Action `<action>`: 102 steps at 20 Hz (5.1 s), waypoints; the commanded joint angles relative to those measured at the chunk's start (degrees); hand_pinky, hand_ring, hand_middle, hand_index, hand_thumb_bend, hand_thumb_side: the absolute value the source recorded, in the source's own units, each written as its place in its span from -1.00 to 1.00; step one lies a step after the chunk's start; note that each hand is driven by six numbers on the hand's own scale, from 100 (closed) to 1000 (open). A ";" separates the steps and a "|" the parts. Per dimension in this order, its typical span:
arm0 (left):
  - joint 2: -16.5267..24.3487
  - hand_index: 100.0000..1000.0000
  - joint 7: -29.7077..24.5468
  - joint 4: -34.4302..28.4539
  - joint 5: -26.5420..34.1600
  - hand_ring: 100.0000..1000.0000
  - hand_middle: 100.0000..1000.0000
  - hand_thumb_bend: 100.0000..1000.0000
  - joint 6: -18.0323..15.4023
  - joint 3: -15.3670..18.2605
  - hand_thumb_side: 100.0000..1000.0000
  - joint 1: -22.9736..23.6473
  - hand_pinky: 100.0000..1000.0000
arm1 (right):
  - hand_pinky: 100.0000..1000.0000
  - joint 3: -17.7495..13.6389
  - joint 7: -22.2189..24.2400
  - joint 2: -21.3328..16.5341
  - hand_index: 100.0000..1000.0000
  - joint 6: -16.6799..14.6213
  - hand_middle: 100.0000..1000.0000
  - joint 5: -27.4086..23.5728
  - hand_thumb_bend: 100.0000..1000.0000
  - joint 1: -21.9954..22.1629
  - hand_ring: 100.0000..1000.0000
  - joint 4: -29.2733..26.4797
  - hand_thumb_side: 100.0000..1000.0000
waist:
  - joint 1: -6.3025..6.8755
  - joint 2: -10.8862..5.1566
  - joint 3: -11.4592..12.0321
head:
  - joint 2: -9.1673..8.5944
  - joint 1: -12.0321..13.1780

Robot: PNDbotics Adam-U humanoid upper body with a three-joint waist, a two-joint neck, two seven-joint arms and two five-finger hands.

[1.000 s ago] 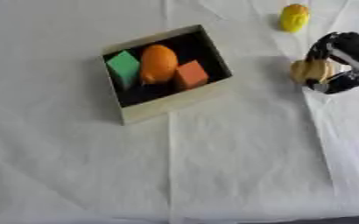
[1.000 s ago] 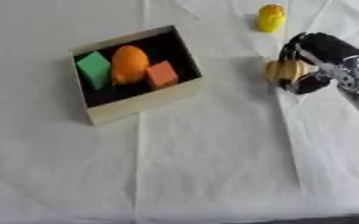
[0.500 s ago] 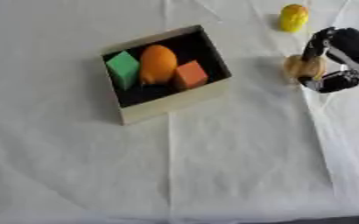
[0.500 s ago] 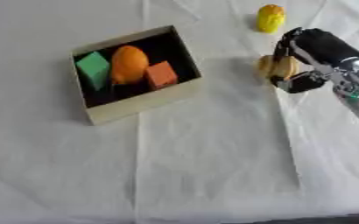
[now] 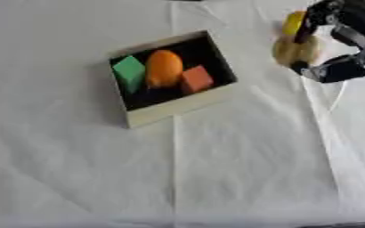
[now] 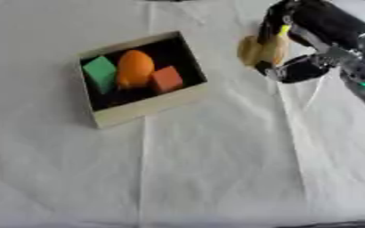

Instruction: Pick up objects on the table and place them in the box.

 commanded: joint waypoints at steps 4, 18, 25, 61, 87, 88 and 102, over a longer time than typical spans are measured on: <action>1.63 0.63 -1.32 -1.14 0.76 0.42 0.28 -1.00 -0.08 -0.47 0.30 -1.42 0.62 | 0.33 3.80 5.13 -1.34 0.01 -2.07 0.01 -6.75 -0.66 -9.55 0.05 -1.31 -1.00 | -1.03 -2.46 1.07 | 0.22 -0.72; 0.76 0.64 -2.45 -1.14 1.89 0.42 0.28 -1.00 -1.42 -1.20 0.30 -3.35 0.61 | 0.40 12.18 11.44 9.69 0.04 3.77 0.05 -6.49 -1.00 -21.45 0.06 9.33 -1.00 | -1.32 -2.39 3.58 | 0.22 -3.68; 0.54 0.64 -1.99 -1.14 1.85 0.42 0.28 -1.00 -3.49 -1.15 0.29 -3.20 0.61 | 0.42 14.60 11.40 11.71 0.16 2.26 0.14 -5.44 -1.00 -22.54 0.12 12.08 -1.00 | -0.90 -1.32 3.68 | 0.22 -7.66; 0.39 0.63 -0.52 -1.14 0.69 0.42 0.27 -1.00 -2.87 0.02 0.30 -1.69 0.60 | 0.63 1.98 9.33 5.25 0.90 4.50 0.74 7.29 -0.24 -15.27 0.75 17.77 -1.00 | -0.34 -0.85 2.41 | 0.22 -5.58; 0.93 0.63 0.23 -1.14 -0.09 0.42 0.27 -1.00 -4.15 0.41 0.30 -1.40 0.60 | 0.67 -4.45 3.33 3.03 0.89 5.94 0.72 9.49 -0.27 -16.45 0.72 36.88 -1.00 | -0.17 3.10 5.11 | -1.57 -8.12; 0.90 0.63 0.22 -1.14 -0.07 0.42 0.27 -1.00 -4.20 0.40 0.30 -1.56 0.60 | 0.66 -4.78 3.23 2.90 0.89 6.10 0.72 9.20 -0.26 -16.45 0.72 37.71 -1.00 | -0.20 3.35 5.19 | -1.77 -8.32; 12.86 0.68 14.12 -0.40 8.19 0.47 0.34 -0.95 -12.12 4.12 -0.14 -5.50 0.58 | 0.69 -8.16 1.43 0.15 0.90 4.93 0.74 5.55 -0.39 -11.23 0.72 43.09 -1.00 | 1.78 3.21 7.03 | -1.67 -10.48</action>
